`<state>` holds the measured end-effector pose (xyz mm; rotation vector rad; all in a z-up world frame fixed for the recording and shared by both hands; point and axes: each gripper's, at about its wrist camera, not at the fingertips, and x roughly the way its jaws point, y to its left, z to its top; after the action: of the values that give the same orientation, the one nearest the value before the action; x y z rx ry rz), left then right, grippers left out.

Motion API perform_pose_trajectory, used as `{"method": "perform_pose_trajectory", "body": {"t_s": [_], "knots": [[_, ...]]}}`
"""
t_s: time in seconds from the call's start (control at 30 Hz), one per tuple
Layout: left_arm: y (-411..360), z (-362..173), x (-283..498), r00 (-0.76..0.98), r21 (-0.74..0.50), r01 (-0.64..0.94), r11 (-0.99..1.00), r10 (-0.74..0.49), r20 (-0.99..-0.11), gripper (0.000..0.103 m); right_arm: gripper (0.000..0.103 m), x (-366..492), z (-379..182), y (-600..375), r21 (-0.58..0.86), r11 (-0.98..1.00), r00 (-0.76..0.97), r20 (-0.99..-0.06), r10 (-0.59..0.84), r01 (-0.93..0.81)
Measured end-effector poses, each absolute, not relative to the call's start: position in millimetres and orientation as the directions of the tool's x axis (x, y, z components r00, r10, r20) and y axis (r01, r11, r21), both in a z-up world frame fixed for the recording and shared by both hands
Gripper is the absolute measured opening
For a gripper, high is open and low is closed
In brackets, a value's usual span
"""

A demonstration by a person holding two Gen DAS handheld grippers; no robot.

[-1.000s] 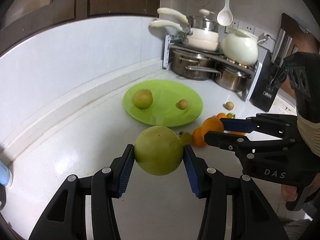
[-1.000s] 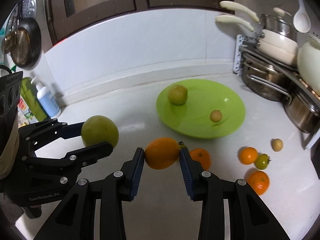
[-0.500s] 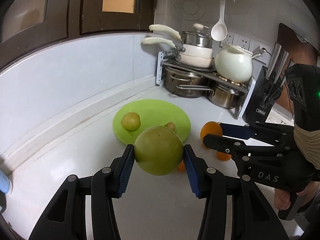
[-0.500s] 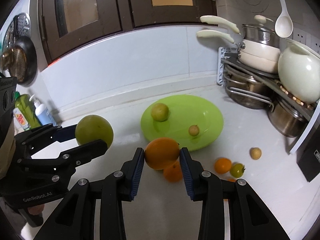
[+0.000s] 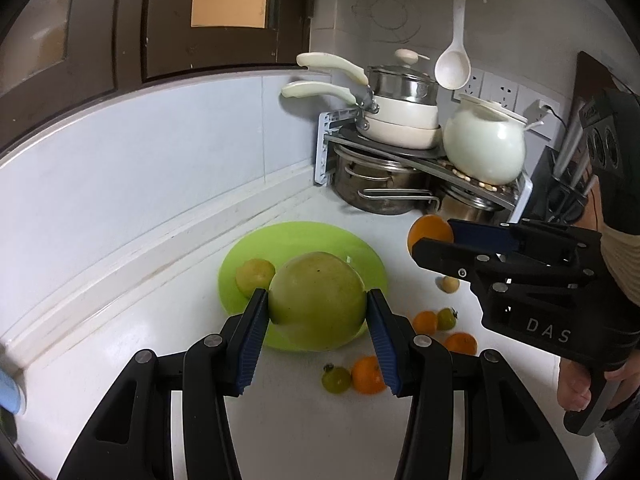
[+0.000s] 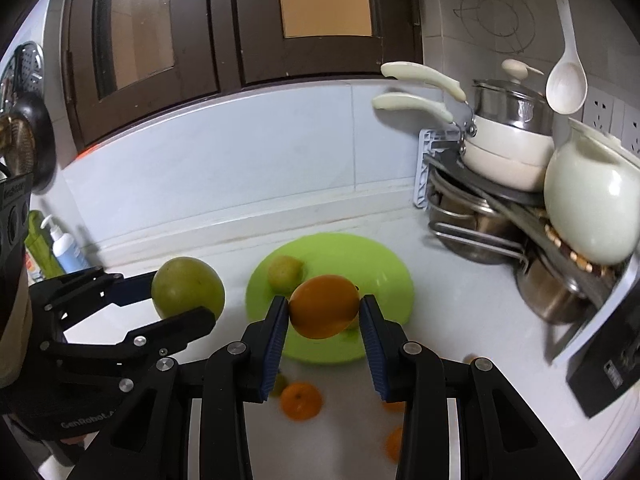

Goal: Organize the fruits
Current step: 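Carry the large green fruit and the orange over the green plate with both tools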

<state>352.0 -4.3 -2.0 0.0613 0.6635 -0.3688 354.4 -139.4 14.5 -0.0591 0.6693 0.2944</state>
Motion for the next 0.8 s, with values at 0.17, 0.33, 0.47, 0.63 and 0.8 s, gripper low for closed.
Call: {"method": "perform_pose_trajectory", "body": {"t_s": [0.17, 0.33, 0.47, 0.63, 0.8], "knots": [[-8, -4, 378, 0.712, -0.071, 0.346, 0.936, -0.311, -0.629, 0.049, 0.038, 381, 12, -140, 0.032, 0.958, 0.730, -0.640, 0.239, -0.286], [-14, -11, 404, 0.689, -0.085, 0.339, 0.937, -0.309, -0.656, 0.049, 0.038, 411, 2, -144, 0.023, 0.957, 0.702, -0.675, 0.227, -0.288], [-21, -21, 420, 0.669, -0.080, 0.337, 0.938, -0.298, -0.681, 0.049, 0.038, 435, -11, -147, 0.018, 0.958, 0.672, -0.709, 0.214, -0.286], [-27, -34, 439, 0.643, -0.069, 0.337, 0.939, -0.283, -0.711, 0.049, 0.038, 462, -28, -146, 0.005, 0.956, 0.629, -0.751, 0.198, -0.295], [-29, -48, 456, 0.616, -0.062, 0.333, 0.941, -0.267, -0.741, 0.049, 0.038, 486, -48, -143, -0.011, 0.951, 0.582, -0.793, 0.179, -0.309]]}}
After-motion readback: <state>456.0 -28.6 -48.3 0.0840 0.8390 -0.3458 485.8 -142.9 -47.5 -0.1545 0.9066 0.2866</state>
